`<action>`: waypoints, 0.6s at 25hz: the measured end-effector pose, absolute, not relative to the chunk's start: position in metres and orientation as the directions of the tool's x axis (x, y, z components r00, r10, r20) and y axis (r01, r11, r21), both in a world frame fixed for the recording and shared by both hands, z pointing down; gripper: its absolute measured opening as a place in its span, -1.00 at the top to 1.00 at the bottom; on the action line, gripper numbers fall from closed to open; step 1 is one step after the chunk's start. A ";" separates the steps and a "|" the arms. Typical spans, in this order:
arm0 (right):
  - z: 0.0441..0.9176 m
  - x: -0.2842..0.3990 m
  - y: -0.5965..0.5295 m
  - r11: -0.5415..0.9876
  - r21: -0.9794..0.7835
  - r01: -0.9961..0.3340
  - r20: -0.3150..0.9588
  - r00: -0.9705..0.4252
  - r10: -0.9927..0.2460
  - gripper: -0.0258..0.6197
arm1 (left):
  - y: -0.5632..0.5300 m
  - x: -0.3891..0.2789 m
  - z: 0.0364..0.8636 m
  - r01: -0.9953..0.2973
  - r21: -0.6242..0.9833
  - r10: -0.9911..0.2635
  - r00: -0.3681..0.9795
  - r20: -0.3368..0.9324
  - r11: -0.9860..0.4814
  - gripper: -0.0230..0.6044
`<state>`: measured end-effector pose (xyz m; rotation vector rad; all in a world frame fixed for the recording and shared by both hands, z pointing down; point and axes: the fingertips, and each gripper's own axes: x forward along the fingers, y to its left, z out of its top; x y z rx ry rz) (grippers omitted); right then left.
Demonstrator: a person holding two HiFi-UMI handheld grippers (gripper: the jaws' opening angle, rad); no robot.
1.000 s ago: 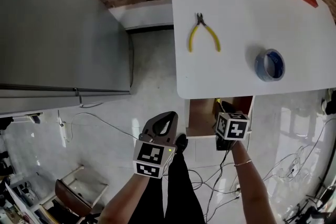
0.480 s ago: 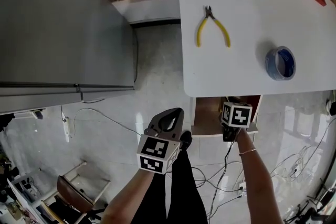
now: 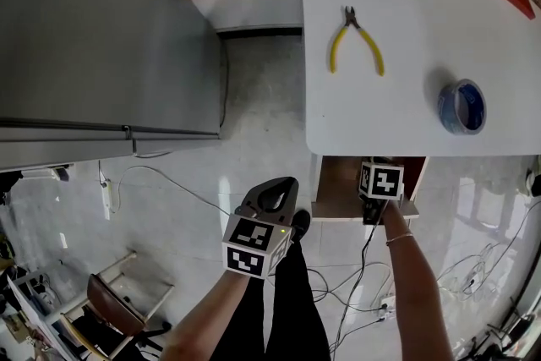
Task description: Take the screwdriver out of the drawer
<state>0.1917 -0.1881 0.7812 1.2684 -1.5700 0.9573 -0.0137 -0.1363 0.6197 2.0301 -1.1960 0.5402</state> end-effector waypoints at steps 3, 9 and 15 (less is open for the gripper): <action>0.788 0.191 -0.190 0.194 -0.023 -0.981 0.954 -0.079 -0.290 0.66 | -0.135 -0.017 0.622 -0.877 0.369 -0.576 0.480 0.661 -0.308 0.95; 0.799 0.192 -0.190 0.161 -0.023 -0.987 0.964 -0.065 -0.257 0.66 | -0.137 -0.021 0.624 -0.883 0.369 -0.584 0.470 0.662 -0.291 0.95; 0.802 0.190 -0.191 0.139 -0.037 -0.990 0.961 -0.074 -0.267 0.66 | -0.137 -0.025 0.628 -0.889 0.359 -0.580 0.458 0.674 -0.285 0.95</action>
